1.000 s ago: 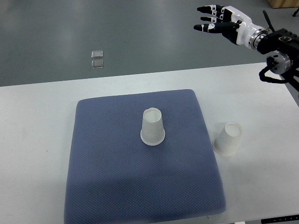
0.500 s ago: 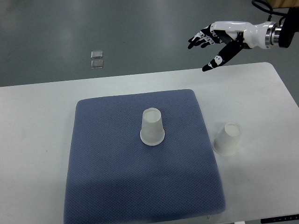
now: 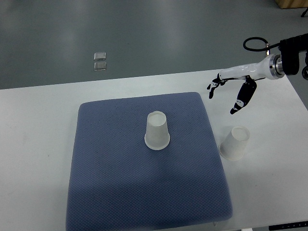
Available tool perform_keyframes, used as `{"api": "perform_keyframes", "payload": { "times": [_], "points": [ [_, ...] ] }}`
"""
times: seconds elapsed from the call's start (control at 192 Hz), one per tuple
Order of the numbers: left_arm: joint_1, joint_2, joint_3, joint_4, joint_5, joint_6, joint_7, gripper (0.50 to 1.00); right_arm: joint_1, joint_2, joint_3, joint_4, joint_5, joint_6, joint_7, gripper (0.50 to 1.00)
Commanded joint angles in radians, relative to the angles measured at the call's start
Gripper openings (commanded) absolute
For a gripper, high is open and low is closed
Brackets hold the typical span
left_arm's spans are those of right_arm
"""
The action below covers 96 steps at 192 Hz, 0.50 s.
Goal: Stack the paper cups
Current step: 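Lower the right hand around the white cup beside the pad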
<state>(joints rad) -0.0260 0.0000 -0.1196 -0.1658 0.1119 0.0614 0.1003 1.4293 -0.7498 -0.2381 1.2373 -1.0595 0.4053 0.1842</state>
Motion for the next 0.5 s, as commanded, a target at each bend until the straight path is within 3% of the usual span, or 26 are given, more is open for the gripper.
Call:
{"api": "perform_keyframes", "payload": {
  "times": [0.0, 0.224, 0.495],
  "points": [
    [0.000, 0.000, 0.000, 0.000, 0.000, 0.000, 0.001, 1.000, -0.001, -0.022, -0.016, 0.040, -0.005, 0.010, 0.000, 0.921],
    [0.000, 0.000, 0.000, 0.000, 0.000, 0.000, 0.001, 1.000, -0.003, -0.066, -0.041, 0.122, -0.005, 0.021, 0.003, 0.921],
    [0.001, 0.000, 0.000, 0.000, 0.000, 0.000, -0.001, 1.000, -0.058, -0.080, -0.043, 0.123, -0.013, -0.003, 0.001, 0.919]
  ]
}}
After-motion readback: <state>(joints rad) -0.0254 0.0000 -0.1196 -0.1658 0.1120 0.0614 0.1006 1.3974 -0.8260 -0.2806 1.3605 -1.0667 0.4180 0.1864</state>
